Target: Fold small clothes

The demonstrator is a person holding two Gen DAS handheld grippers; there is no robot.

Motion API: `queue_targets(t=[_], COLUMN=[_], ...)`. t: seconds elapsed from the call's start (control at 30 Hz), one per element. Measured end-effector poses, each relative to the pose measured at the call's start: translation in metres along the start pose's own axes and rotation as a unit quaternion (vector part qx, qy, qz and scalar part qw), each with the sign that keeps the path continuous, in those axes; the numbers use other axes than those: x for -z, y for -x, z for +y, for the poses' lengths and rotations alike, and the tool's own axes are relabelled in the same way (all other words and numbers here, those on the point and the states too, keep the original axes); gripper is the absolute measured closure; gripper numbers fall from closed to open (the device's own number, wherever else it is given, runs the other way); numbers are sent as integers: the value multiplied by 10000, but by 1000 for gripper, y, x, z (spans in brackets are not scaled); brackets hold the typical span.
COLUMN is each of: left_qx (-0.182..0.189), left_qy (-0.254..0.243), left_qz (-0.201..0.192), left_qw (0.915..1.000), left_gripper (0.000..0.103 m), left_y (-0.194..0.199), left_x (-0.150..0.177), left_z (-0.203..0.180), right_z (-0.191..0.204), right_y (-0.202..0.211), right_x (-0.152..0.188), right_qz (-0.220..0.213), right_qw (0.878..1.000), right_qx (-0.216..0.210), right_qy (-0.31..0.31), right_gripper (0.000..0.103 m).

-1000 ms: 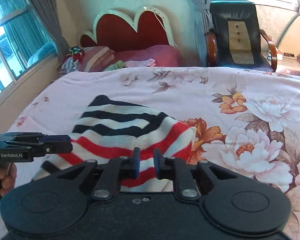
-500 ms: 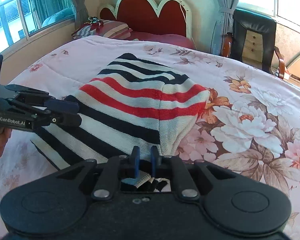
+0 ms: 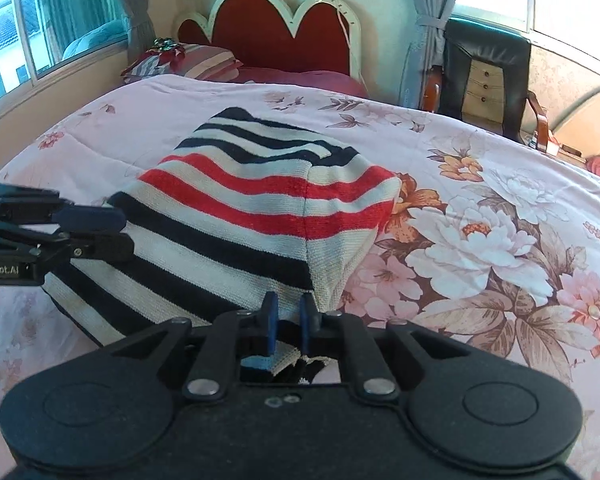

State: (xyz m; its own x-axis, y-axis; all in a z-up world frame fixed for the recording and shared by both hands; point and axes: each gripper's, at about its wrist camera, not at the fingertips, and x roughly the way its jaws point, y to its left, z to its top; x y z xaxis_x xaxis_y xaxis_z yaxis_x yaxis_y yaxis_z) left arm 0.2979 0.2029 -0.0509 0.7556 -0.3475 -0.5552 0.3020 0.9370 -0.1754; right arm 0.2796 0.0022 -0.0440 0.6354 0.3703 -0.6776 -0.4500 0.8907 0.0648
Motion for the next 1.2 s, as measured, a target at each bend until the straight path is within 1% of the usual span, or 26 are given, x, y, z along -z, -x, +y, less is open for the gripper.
queue_targets(t=[0.07,0.1,0.2,0.23,0.27,0.3,0.33,0.37,0.43,0.53,0.57,0.6,0.63,0.67,0.7,0.8,0.83,0.9,1.0,1.07,1.13,1.2], left_qx=[-41,-57,-106,-132,-136,-155,-184,-216,-285,-417,-466,-560,-763,-852,-820,-860,-892,-1005,-1065,-1067,-1189,-1232], left_qy=[118,173,304,348,436,492,508,496,439,459,473,444,355,234,175,259,253,286,377,407,396,437], left_qz=[22,68,235,236,221,211,196,195,187,177,137,15,-173,-336,-328,-371,-388,-417,-496,-520,-580,-585], left_qw=[9999,9998,9992,9990,9987,9984,9983,9983,9985,9979,9977,9974,9963,9955,9959,9953,9949,9937,9924,9921,9904,9897], left_gripper=[66,66,66,66,66,66,66,66,66,65,42,10,0,0,0,0,0,0,0,0,0,0], left_y=[12,14,13,12,11,10,10,10,9,16,22,30,40,51,59,89,99,123,162,185,207,225], left_x=[8,13,28,31,32,33,34,34,34,32,32,32,34,36,37,41,43,46,54,61,70,76], left_z=[1,2,3,3,4,5,4,3,-1,-8,-13,-19,-28,-35,-41,-57,-63,-78,-101,-116,-130,-140], right_z=[8,10,15,18,20,18,15,11,4,1,2,3,4,5,7,15,18,25,41,53,65,76], right_y=[26,32,33,28,21,14,8,7,7,10,15,23,33,43,54,92,103,132,173,199,222,245], right_x=[0,1,9,14,19,23,28,31,32,30,29,29,29,31,33,45,50,61,79,90,99,108], right_qz=[-390,-431,-264,-151,8,184,263,209,185,212,183,120,31,-33,-96,-331,-367,-481,-617,-696,-724,-836], right_qw=[9991,9988,9990,9991,9991,9988,9989,9994,9998,9997,9998,9998,9998,9998,9996,9987,9984,9975,9962,9952,9939,9921], right_qx=[-59,-110,-270,-175,-10,122,160,127,53,-18,-10,11,55,92,125,230,299,334,374,432,622,751], right_qy=[137,185,245,359,434,439,361,230,23,-89,-114,-138,-167,-196,-241,-314,-325,-407,-485,-528,-547,-554], right_gripper=[86,87,89,90,94,93,89,83,82,82,81,77,72,58,43,26,23,12,1,1,1,1])
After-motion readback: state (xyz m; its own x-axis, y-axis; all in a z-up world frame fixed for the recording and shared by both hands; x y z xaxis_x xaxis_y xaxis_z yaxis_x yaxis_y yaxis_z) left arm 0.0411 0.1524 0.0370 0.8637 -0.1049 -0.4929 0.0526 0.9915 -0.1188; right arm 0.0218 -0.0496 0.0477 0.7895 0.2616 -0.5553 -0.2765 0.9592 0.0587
